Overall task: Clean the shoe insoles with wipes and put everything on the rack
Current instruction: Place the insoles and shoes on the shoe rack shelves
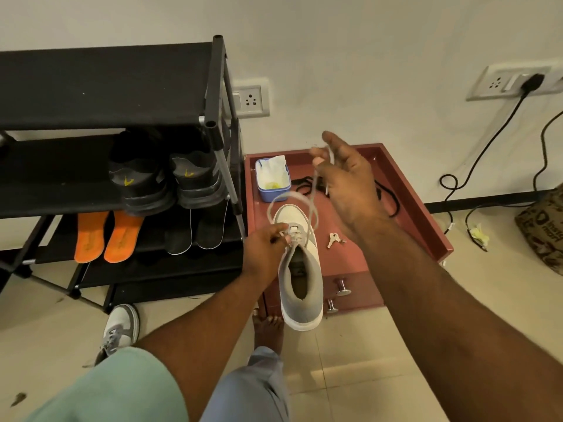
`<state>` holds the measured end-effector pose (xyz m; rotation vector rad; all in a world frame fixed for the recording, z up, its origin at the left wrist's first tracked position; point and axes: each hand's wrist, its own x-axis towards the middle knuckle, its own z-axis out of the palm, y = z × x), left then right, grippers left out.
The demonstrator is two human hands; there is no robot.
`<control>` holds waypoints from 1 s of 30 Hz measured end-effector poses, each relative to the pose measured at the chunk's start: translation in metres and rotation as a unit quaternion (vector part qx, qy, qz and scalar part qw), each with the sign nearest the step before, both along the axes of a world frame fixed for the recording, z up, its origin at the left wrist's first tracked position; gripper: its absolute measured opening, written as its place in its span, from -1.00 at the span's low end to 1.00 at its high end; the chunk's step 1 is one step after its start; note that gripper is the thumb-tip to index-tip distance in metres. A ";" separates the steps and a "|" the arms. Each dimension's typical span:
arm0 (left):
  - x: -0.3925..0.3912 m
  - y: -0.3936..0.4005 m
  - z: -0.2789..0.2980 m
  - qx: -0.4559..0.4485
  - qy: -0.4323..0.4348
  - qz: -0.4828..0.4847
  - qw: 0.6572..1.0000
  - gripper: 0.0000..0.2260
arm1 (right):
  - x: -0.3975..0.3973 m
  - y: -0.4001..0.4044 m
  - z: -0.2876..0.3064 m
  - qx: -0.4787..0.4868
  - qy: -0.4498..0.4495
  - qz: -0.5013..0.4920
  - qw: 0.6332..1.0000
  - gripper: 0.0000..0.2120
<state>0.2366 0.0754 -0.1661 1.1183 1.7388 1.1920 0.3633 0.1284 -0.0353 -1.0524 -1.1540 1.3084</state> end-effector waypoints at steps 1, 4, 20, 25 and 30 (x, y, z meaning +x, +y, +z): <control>-0.002 0.002 0.000 -0.017 -0.017 0.021 0.999 -0.81 | 0.007 0.005 -0.007 0.019 -0.147 0.008 0.989 -0.46; -0.006 0.002 0.000 -0.073 -0.002 -0.022 0.997 -0.86 | 0.029 0.013 -0.051 0.054 -0.629 0.035 0.775 -0.39; -0.062 -0.003 0.026 -0.180 0.514 -0.248 0.801 -0.80 | 0.064 0.005 -0.133 0.077 -0.653 0.174 0.733 -0.81; -0.088 -0.006 0.014 -0.264 0.500 -0.193 0.802 -0.77 | 0.074 0.009 -0.135 0.025 -0.664 0.146 0.733 -0.81; -0.112 -0.025 0.010 -0.326 0.429 -0.148 0.829 -0.67 | 0.075 -0.003 -0.122 -0.006 -0.612 0.122 0.781 -0.85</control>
